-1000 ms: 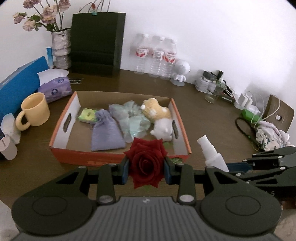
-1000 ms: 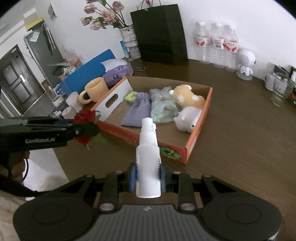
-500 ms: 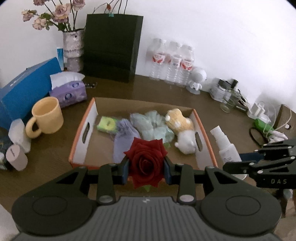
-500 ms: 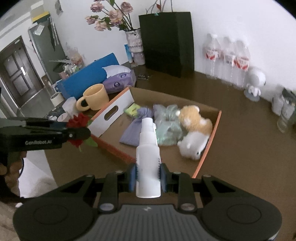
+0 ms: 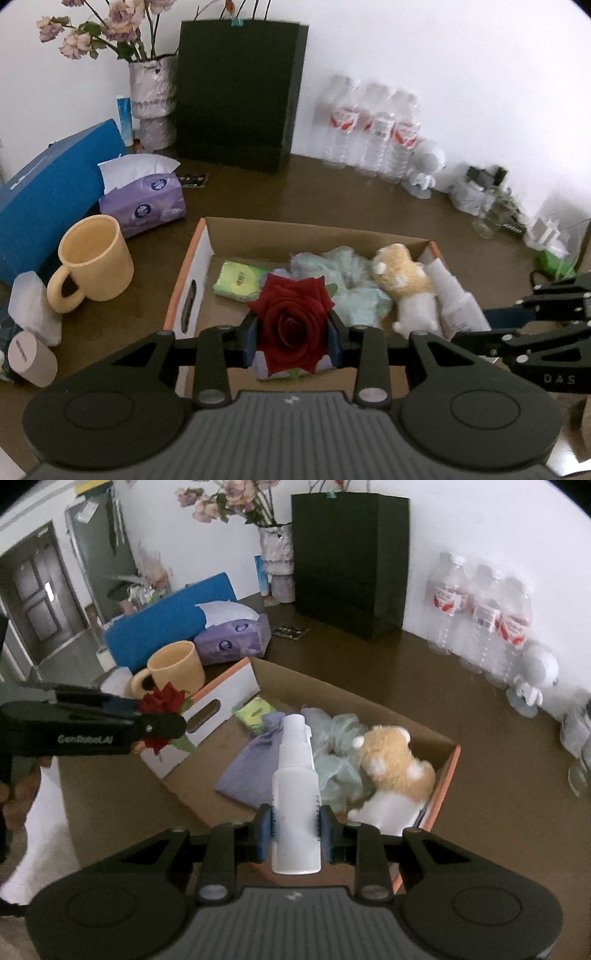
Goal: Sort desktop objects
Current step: 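Carry the rose with the left tool while the right tool carries the spray bottle over the box, then open the left gripper releasing the rose while the right gripper releases the spray bottle into the box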
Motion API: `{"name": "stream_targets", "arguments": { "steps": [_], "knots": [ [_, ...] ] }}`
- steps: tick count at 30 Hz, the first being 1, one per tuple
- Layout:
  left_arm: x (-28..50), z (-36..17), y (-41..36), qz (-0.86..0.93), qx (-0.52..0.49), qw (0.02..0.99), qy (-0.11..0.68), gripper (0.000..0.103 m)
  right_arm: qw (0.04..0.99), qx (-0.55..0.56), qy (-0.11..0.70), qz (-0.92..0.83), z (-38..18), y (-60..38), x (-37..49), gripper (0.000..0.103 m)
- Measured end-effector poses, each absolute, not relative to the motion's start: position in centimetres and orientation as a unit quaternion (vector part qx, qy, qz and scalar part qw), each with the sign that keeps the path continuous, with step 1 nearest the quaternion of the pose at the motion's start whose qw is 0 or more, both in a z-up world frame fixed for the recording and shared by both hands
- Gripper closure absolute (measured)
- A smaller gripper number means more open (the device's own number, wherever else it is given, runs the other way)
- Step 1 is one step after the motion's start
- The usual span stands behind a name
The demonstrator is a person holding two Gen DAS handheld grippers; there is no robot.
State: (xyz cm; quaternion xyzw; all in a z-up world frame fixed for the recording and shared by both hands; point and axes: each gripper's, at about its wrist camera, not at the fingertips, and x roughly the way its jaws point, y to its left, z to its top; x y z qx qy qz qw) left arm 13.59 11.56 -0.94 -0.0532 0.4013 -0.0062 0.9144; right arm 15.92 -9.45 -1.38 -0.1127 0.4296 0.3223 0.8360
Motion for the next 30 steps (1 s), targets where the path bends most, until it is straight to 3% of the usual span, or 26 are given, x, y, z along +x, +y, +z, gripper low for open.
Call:
{"name": "stream_targets", "arguments": {
  "steps": [12,24,27,30],
  "knots": [
    [20.0,-6.7,12.5,0.010,-0.019,0.882,0.470,0.067,0.778,-0.217,0.480,0.342,-8.5,-4.9,20.6,0.077],
    [22.5,-9.7,12.7,0.020,-0.003,0.860,0.510,0.066,0.750,-0.238,0.509,0.349,-11.9,-3.7,22.1,0.077],
    [22.6,-10.1,12.7,0.021,-0.002,0.856,0.516,0.062,0.747,-0.233,0.517,0.347,-12.2,-3.6,22.3,0.077],
    [22.8,-10.5,12.7,0.023,0.000,0.853,0.522,0.053,0.747,-0.226,0.523,0.343,-12.3,-3.7,22.5,0.077]
  ]
}}
